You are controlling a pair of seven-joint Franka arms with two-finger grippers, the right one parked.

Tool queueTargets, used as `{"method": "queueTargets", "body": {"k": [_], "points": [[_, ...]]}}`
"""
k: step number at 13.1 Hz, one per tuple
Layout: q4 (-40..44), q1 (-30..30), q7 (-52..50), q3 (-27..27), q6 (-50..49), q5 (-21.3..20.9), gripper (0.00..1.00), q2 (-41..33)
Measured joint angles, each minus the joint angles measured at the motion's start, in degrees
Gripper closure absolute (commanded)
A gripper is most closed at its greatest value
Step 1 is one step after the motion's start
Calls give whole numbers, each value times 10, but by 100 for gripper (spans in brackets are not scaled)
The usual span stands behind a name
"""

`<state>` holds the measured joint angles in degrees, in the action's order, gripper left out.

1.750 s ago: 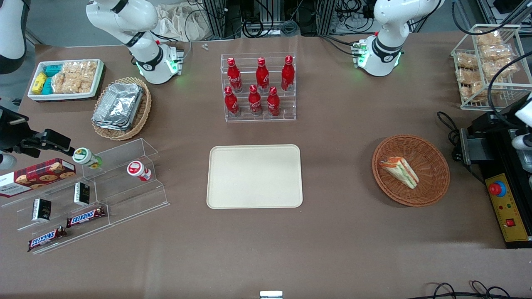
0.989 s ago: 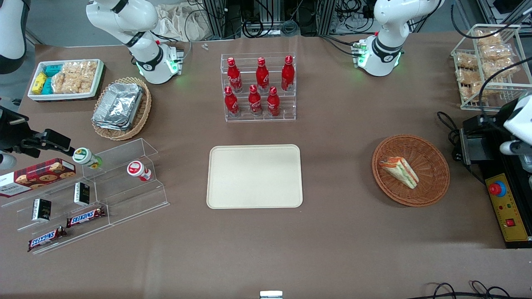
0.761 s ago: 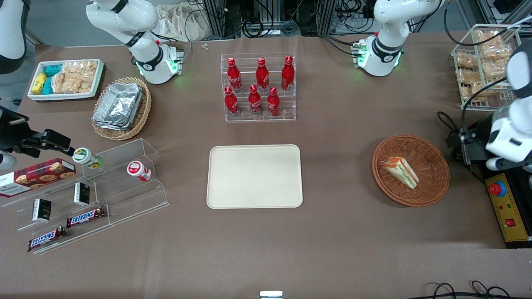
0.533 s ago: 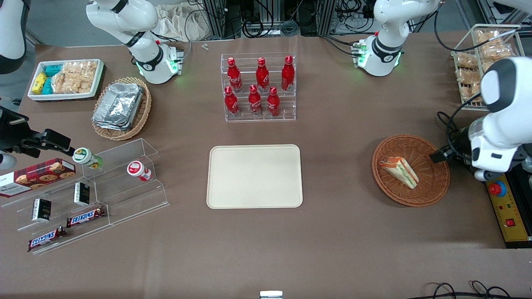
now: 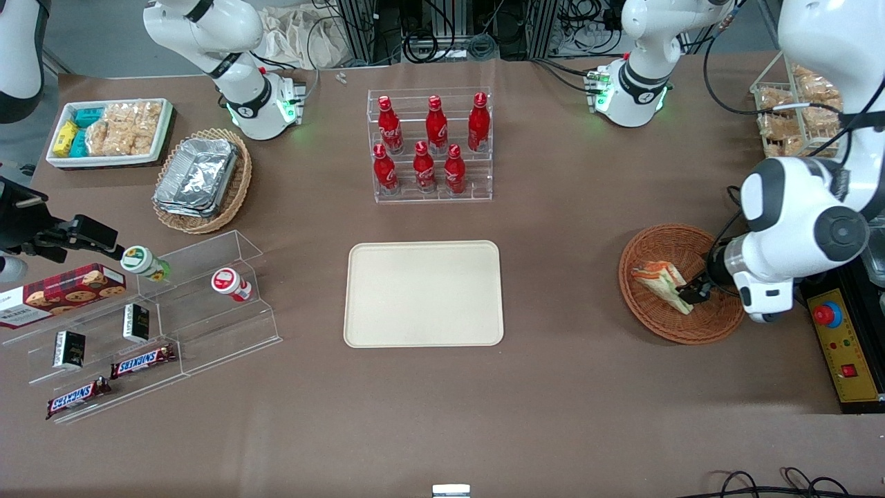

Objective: Place sandwich from basket to tray
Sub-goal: 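Lower the open left gripper onto the sandwich in the wicker basket, then close the left gripper on the sandwich and lift it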

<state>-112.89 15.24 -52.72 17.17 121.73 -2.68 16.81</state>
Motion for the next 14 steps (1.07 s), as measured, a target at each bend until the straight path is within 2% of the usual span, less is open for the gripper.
{"method": "queueTargets", "body": {"k": [5, 8, 9, 11, 13, 14], "points": [[-52, 0, -5, 0, 84, -2, 2, 20], [-68, 0, -11, 0, 121, -9, 16, 36], [-69, 0, -17, 0, 127, -12, 25, 40], [-69, 0, -30, 0, 131, -22, 61, 47], [-69, 0, -50, 0, 133, -31, 91, 48], [-67, 0, -59, 0, 134, -31, 100, 47]]}}
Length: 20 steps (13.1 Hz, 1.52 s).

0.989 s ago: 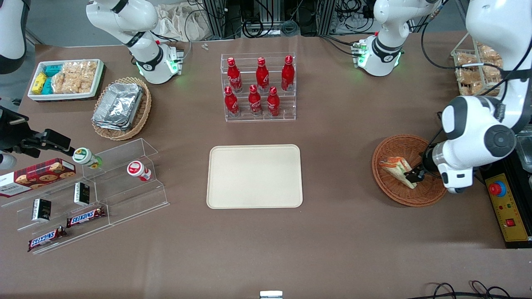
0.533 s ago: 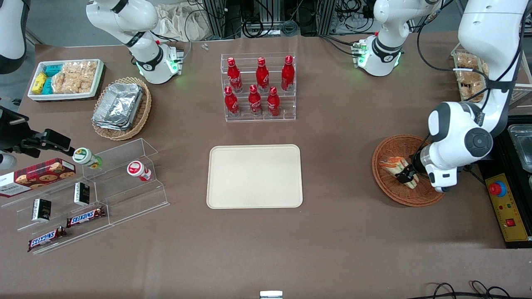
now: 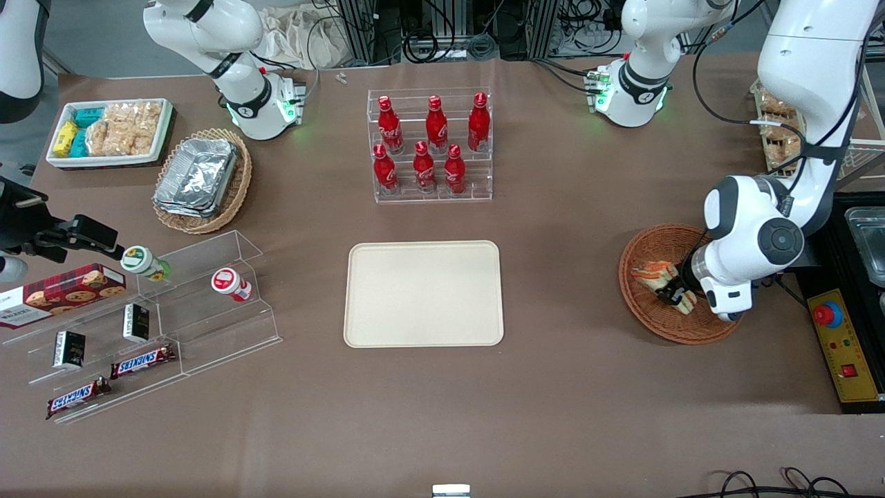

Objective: Place sandwich from basket to tray
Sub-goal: 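Close the left gripper on the sandwich and lift it, then carry the held sandwich over the cream tray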

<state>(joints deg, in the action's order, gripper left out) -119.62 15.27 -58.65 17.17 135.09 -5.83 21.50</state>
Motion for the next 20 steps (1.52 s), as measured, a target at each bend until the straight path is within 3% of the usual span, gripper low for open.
{"method": "queueTargets", "body": {"k": [3, 8, 11, 17, 20], "points": [[16, 0, -34, 9, -16, -6, 100, -15], [179, 0, -58, 54, -265, -8, 100, -51], [261, 0, -56, 86, -358, -8, 100, -54], [297, -1, 51, 162, -394, -5, 97, -47], [297, -2, 83, 233, -393, -4, 97, -23]]}}
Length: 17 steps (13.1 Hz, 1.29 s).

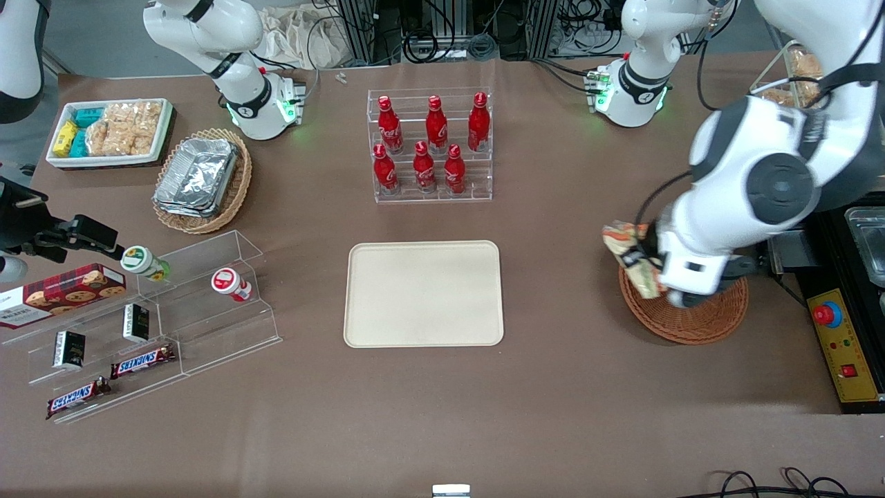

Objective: Place sandwich from basket to tray
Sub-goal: 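Carry the held sandwich over the cream tray, then lower the sandwich onto the tray and open the left gripper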

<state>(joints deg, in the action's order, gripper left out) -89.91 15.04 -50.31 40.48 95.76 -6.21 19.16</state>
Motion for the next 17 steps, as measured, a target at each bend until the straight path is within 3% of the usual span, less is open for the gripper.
{"method": "queueTargets", "body": {"k": [2, 6, 12, 16, 17], "points": [[0, -18, 15, 42, 14, -16, 97, 23], [0, -133, 11, 53, 54, -116, 97, 82], [3, -169, 16, 36, 184, -130, 98, 208], [7, -253, 17, -54, 266, -130, 98, 251], [8, -266, 17, -65, 275, -130, 91, 258]]}}
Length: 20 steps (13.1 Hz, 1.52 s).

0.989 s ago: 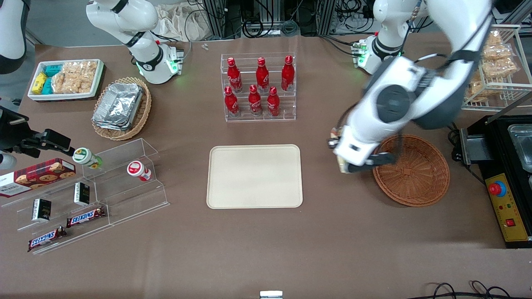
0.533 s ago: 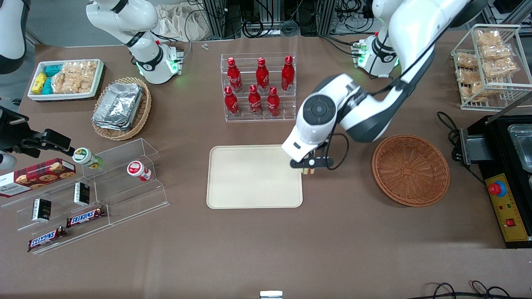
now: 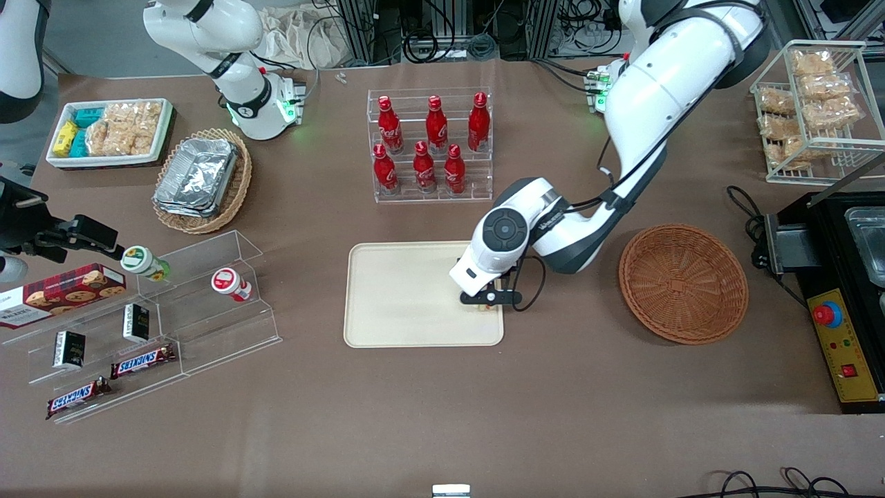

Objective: Place sandwich from basket to tray

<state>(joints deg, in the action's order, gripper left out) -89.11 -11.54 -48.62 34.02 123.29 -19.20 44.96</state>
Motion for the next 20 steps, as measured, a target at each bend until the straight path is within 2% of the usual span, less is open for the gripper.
{"method": "queueTargets", "body": {"k": [1, 2, 5, 7, 9, 13, 15, 16, 20], "points": [[1, -4, 0, -3, 4, 0, 41, 5], [2, -4, 0, -4, 6, 0, 1, 8], [15, -2, 0, -5, 3, 0, 0, 5], [28, 9, 1, -6, -37, -1, 0, -14], [36, 32, 17, -5, -110, -1, 0, -62], [41, 106, 123, -5, -253, 15, 1, -193], [40, 141, 191, -6, -307, 22, 6, -245], [40, 153, 211, -7, -328, 21, 1, -261], [35, 182, 221, -12, -367, 13, 0, -280]]}}
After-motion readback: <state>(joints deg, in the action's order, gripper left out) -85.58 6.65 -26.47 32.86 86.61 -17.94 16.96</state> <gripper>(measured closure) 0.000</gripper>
